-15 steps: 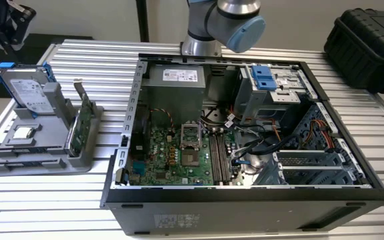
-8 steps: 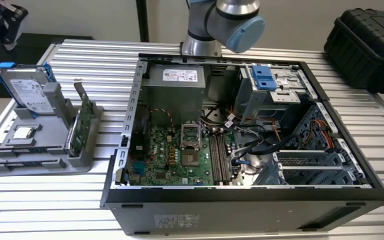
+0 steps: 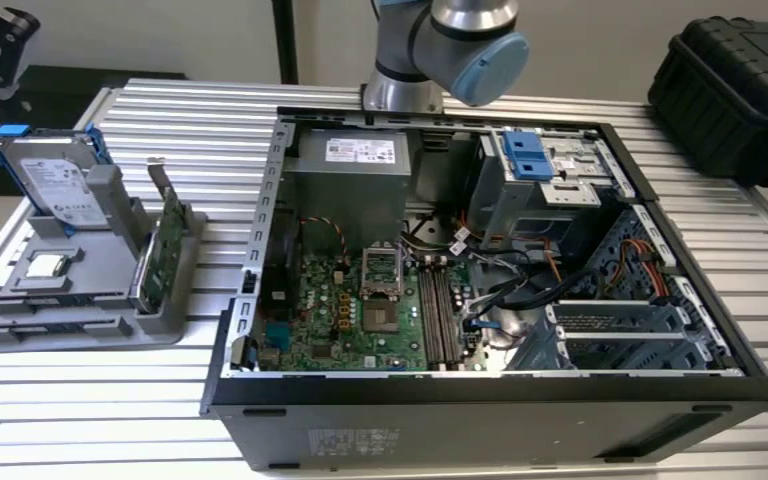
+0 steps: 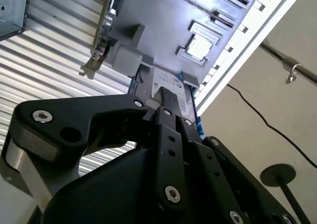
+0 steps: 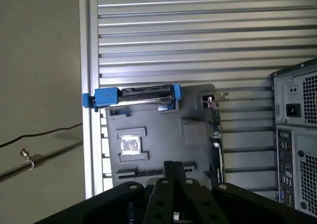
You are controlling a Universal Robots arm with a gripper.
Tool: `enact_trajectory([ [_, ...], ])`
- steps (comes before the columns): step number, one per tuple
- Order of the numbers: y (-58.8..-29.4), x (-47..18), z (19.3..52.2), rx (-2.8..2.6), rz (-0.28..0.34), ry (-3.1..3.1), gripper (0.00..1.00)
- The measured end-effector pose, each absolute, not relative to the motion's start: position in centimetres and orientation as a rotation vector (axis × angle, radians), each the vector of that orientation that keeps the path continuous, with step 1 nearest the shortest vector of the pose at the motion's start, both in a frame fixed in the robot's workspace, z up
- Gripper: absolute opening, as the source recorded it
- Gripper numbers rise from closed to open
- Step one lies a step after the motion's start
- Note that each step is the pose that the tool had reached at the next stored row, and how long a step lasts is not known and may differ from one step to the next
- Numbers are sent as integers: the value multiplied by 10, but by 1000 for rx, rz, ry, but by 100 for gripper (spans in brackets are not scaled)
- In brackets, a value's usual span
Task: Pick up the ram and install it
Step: 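Reach for the ram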
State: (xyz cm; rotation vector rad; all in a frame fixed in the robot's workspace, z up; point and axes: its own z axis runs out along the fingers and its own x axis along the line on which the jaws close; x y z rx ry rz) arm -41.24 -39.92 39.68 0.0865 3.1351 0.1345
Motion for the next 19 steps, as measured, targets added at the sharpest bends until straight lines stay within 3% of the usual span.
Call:
enact_trajectory([
  [19, -399, -421, 397, 87, 135, 3135, 0],
])
